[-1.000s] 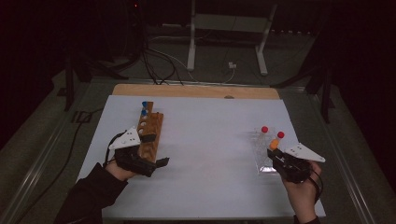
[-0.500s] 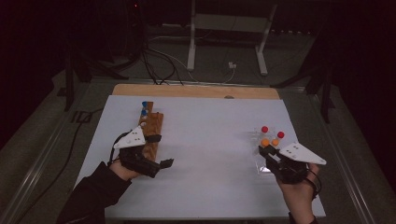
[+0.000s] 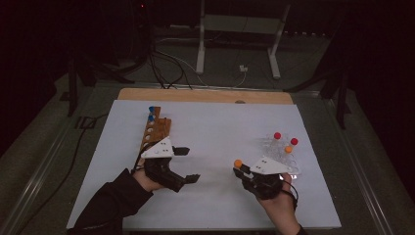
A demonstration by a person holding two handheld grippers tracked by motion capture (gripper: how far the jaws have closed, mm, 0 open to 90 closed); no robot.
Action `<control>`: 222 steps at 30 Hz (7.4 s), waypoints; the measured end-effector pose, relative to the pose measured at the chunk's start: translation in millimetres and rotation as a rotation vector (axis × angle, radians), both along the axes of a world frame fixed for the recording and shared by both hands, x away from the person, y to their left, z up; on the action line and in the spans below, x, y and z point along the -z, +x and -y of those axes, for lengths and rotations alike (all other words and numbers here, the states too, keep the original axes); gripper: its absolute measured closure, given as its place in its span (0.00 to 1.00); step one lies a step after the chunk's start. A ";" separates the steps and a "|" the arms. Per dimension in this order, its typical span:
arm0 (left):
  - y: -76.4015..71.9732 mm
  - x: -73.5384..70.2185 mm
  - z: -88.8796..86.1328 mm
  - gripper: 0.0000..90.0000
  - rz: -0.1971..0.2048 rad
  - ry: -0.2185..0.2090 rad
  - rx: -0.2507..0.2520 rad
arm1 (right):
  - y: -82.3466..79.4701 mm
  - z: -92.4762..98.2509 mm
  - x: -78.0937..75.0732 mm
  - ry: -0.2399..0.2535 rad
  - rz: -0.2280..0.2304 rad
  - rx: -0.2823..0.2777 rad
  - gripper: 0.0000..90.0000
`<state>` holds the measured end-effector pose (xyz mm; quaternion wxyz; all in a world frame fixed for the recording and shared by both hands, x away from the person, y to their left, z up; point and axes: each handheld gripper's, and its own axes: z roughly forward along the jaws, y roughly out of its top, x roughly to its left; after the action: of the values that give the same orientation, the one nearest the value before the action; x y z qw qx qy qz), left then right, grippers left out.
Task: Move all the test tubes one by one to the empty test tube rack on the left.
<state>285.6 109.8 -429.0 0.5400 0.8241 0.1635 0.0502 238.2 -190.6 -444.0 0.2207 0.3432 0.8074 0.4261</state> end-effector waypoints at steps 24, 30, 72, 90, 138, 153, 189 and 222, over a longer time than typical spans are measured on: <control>-0.5 8.4 64.3 0.60 0.041 0.005 0.092 | -6.2 -25.1 6.7 0.004 -0.044 -0.099 0.83; 0.3 10.8 67.3 0.72 0.052 0.016 0.094 | -6.8 -25.1 5.1 0.011 -0.043 -0.095 0.83; 54.6 -57.1 -53.1 0.80 0.175 -0.007 -0.300 | -4.4 -2.4 -7.4 0.142 0.055 0.030 0.00; 80.8 -52.5 -117.1 0.80 0.179 -0.003 -0.527 | -4.3 3.8 -9.5 0.167 0.045 0.011 0.00; 93.7 13.9 -114.4 0.62 0.064 0.111 -0.590 | -3.8 7.6 -10.0 0.169 0.036 0.000 0.00; 46.2 -5.5 -106.0 0.02 0.048 0.027 -0.448 | 1.9 58.0 -31.8 0.180 0.149 0.101 0.00; 13.5 -6.6 -104.2 0.02 0.057 -0.022 -0.370 | 36.3 129.6 23.9 0.059 -0.048 0.467 0.52; 13.5 -7.0 -104.1 0.02 0.051 -0.022 -0.360 | 42.0 127.6 7.7 0.024 -0.003 0.460 0.83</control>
<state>299.1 213.9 -422.0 0.5353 0.7740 0.2951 0.1653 280.2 -318.2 -451.7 0.3067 0.5213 0.7033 0.3736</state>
